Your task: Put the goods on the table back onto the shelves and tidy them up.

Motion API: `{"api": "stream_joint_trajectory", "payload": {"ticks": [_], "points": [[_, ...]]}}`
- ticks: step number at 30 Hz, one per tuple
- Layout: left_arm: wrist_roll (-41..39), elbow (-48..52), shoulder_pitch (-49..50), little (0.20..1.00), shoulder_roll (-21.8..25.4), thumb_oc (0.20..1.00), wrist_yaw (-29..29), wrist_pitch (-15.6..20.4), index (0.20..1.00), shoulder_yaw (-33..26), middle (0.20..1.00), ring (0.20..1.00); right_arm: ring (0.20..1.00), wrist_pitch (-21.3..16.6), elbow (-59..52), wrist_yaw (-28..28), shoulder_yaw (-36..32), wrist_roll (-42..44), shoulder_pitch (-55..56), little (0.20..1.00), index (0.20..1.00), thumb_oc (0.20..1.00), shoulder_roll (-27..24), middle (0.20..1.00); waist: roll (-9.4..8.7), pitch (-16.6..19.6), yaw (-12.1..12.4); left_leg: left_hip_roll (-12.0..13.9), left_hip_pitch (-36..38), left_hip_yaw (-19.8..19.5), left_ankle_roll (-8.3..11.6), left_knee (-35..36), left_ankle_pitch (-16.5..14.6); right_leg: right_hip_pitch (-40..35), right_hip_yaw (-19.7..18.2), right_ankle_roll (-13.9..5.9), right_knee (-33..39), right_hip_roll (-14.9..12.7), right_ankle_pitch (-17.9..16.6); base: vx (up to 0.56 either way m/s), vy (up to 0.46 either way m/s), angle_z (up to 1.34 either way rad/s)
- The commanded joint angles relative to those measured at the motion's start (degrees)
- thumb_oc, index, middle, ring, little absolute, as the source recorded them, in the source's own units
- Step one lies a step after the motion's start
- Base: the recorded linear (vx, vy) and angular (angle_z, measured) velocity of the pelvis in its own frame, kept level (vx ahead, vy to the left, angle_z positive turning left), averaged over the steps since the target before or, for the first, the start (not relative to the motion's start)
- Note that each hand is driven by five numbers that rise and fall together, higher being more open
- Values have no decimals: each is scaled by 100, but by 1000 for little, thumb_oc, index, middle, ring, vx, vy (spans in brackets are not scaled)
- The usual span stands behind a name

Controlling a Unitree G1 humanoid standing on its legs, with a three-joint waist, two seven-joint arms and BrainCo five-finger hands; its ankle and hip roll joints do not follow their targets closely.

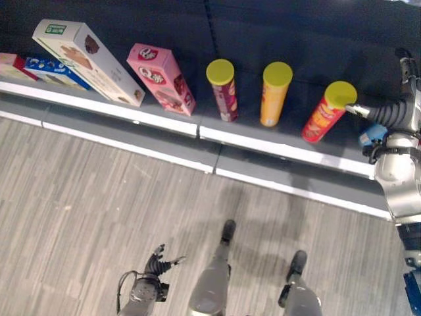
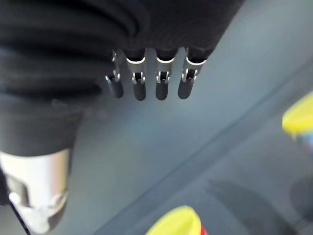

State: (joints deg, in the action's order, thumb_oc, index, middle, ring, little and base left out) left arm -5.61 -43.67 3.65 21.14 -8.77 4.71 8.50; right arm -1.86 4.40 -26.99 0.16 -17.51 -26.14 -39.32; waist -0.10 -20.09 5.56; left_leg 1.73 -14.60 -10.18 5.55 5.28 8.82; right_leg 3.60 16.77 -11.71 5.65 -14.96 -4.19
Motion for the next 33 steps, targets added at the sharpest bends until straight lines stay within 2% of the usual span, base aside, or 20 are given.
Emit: {"api": "stream_joint_trajectory", "payload": {"ticks": [1,8,9,11,12,14,16,19,21,23,26,27,28,29,30,31,32,33], "points": [[237,-466,-43,1000,153,1000,-157,-47,1000,-2,1000,1000,1000,-312,-501,165,-261,-70,417,1000,1000,1000,-209,1000,-34,467,-138,331,214,441,179,-107,-639,-404,-5,-189,-266,-117,620,30,21,-3],[385,-670,-115,1000,80,1000,-137,-105,1000,-157,1000,1000,1000,-510,-1124,764,-341,-116,1379,1000,1000,1000,-111,1000,-232,716,-398,406,556,653,168,-95,-764,-566,-116,-198,-287,-81,616,26,45,-8],[393,-669,-132,1000,60,1000,-148,-115,1000,-199,1000,1000,1000,-579,-1262,927,-322,-16,1618,1000,1000,1000,-4,1000,-276,791,-490,411,675,737,145,-112,-816,-591,-205,-203,-329,-84,589,24,71,-21],[398,-683,-135,1000,56,1000,-151,-114,1000,-224,1000,1000,1000,-595,-1313,1038,-325,43,1773,1000,1000,1000,51,1000,-299,825,-520,408,758,795,124,-122,-858,-607,-269,-212,-363,-100,577,16,100,-29],[399,-699,-160,1000,28,1000,-168,-131,1000,-269,1000,1000,1000,-648,-1389,1173,-320,162,2008,1000,1000,1000,194,1000,-331,897,-636,399,871,884,79,-152,-936,-614,-353,-223,-405,-116,545,25,135,-35],[388,-692,-162,1000,27,1000,-166,-136,1000,-291,1000,1000,1000,-663,-1472,1286,-341,240,2185,1000,1000,1000,301,1000,-369,936,-662,380,952,966,43,-170,-988,-593,-441,-250,-454,-143,483,10,100,-36],[399,-746,-159,1000,15,1000,-165,-126,1000,-376,1000,1000,1000,-679,-1471,1483,-392,558,2508,1000,1000,1000,548,1000,-411,1006,-863,298,1155,1174,-77,-179,-1101,-480,-765,-324,-597,-231,234,-14,183,-50],[355,-760,-186,1000,29,1000,-133,-94,1000,-420,1000,1000,1000,-681,-1402,1650,-497,830,2824,1000,1000,1000,738,1000,-435,988,-996,241,1297,1361,-181,-170,-1172,-318,-1038,-329,-691,-274,15,-13,124,-52],[366,-775,-204,1000,35,1000,-109,-101,1000,-423,1000,1000,1000,-652,-1343,1692,-536,891,2884,1000,1000,1000,781,1000,-440,974,-1046,243,1322,1416,-204,-158,-1173,-243,-1111,-329,-744,-275,-43,-56,71,-29],[335,-739,-260,1000,116,1000,-77,-103,1000,-446,1000,1000,1000,-648,-1163,1703,-528,1053,2853,1000,1000,1000,820,1000,-448,814,-1105,327,1325,1607,-251,-173,-1155,71,-1174,-329,-1004,-191,-161,-135,26,-34],[312,-699,-291,1000,186,1000,-56,-99,1000,-421,1000,1000,1000,-671,-1100,1719,-586,1260,2889,1000,1000,1000,892,1000,-437,704,-1119,438,1341,1794,-225,-210,-1142,182,-1066,-329,-1079,-208,-193,-91,-53,-74],[305,-677,-271,1000,223,1000,-41,-112,1000,-463,1000,1000,1000,-647,-1066,1713,-638,1275,2892,1000,1000,1000,887,1000,-423,666,-1098,541,1339,1897,-196,-257,-1142,177,-907,-329,-1015,-301,-239,-126,-202,-76],[291,-622,-246,1000,256,1000,-30,-130,1000,-502,1000,1000,1000,-624,-1024,1691,-691,1259,2878,1000,1000,1000,826,1000,-418,640,-1059,730,1307,2137,-148,-402,-1161,162,-483,-329,-877,-629,-459,-167,-302,-74],[273,-586,-238,1000,270,1000,-31,-133,1000,-509,1000,1000,1000,-610,-955,1663,-711,1244,2855,1000,1000,1000,785,1000,-422,636,-1043,869,1293,2301,-91,-468,-1173,143,-257,-329,-770,-777,-561,-119,-250,-76],[272,-584,-237,1000,268,1000,-31,-135,1000,-509,1000,1000,1000,-612,-951,1661,-709,1245,2852,1000,1000,1000,783,1000,-413,629,-1035,885,1299,2307,-84,-482,-1187,124,-256,-329,-744,-760,-574,-93,-337,-109],[241,-507,-233,1000,306,1000,-16,-130,1000,-516,1000,1000,1000,-612,-926,1597,-791,1266,2788,1000,1000,1000,708,1000,-428,612,-991,1161,1303,2535,43,-634,-1191,192,44,-329,-681,-954,-783,-35,-372,-118],[224,-433,-242,1000,346,1000,-11,-124,1000,-521,1000,1000,1000,-619,-932,1578,-815,1263,2774,1000,1000,1000,659,1000,-434,644,-954,1309,1325,2613,138,-694,-1238,161,151,-329,-642,-982,-790,-82,-375,-104],[221,-416,-236,1000,347,1000,-9,-131,1000,-518,1000,1000,1000,-619,-937,1576,-822,1265,2778,1000,1000,1000,656,1000,-442,623,-945,1315,1282,2660,125,-741,-1188,184,181,-329,-634,-989,-851,-8,-350,-97]]}}
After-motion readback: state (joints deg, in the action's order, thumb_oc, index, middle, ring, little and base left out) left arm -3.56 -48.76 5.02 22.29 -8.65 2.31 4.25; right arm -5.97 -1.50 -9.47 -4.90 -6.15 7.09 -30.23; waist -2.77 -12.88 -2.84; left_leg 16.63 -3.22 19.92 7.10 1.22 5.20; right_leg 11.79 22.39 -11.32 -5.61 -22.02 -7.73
